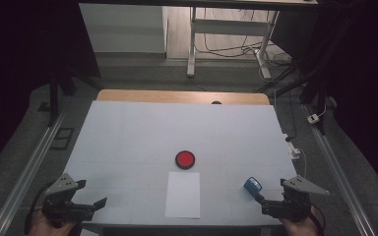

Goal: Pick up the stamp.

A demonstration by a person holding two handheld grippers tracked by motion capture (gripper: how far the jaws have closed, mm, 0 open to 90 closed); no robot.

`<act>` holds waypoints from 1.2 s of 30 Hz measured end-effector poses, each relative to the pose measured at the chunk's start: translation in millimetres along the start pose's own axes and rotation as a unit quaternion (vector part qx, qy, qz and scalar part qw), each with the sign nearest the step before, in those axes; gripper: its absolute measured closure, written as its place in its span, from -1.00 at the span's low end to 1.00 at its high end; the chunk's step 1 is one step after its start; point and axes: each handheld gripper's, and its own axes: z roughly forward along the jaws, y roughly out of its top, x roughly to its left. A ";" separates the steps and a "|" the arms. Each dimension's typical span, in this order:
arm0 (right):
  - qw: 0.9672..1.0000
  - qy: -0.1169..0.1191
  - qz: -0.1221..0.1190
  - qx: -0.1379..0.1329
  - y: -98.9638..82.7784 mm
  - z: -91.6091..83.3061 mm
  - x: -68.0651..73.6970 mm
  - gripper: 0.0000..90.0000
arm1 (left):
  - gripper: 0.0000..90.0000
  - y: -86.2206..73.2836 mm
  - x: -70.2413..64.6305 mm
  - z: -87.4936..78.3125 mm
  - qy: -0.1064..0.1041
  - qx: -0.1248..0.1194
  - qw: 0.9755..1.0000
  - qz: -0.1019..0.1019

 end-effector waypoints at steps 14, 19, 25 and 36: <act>0.999 0.028 -0.001 0.018 1.8 3.8 -0.9 -1.00 | -0.97 -1.2 -0.6 -2.3 0.027 -0.003 1.000 0.006; 0.999 0.013 -0.010 0.027 2.1 5.8 2.1 -1.00 | -0.96 -1.6 0.9 -2.1 0.017 -0.003 1.000 0.003; 0.999 0.006 -0.022 0.040 2.9 8.3 4.3 -1.00 | -0.97 -1.6 1.0 -1.5 0.010 0.000 1.000 0.006; 0.999 0.012 -0.022 0.040 3.7 8.3 4.3 -1.00 | -0.97 -1.5 -0.4 -0.8 0.012 0.002 1.000 0.011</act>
